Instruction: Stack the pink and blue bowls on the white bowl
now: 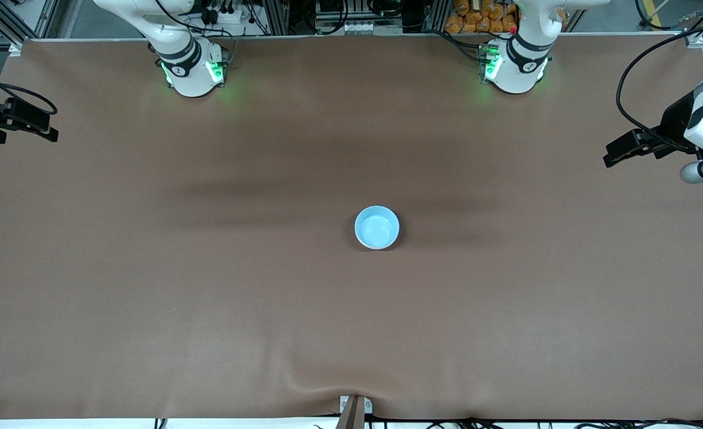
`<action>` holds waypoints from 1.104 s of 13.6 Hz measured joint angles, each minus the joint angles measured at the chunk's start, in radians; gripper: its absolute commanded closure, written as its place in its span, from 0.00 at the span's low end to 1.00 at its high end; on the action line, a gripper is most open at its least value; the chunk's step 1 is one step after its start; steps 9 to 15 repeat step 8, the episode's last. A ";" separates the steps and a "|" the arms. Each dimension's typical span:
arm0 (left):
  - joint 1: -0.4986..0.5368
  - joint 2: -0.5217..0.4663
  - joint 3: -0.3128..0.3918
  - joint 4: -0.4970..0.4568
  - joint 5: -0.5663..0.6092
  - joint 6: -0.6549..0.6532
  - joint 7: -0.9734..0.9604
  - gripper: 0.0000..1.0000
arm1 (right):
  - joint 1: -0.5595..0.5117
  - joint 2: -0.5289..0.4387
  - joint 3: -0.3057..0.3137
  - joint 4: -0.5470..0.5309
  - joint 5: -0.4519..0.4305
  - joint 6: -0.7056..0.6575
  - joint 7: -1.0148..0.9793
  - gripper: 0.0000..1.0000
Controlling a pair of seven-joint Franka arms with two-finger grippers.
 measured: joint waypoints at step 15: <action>-0.009 0.000 -0.003 0.016 0.000 0.000 0.007 0.00 | 0.000 0.000 0.001 0.000 0.000 0.003 0.000 0.00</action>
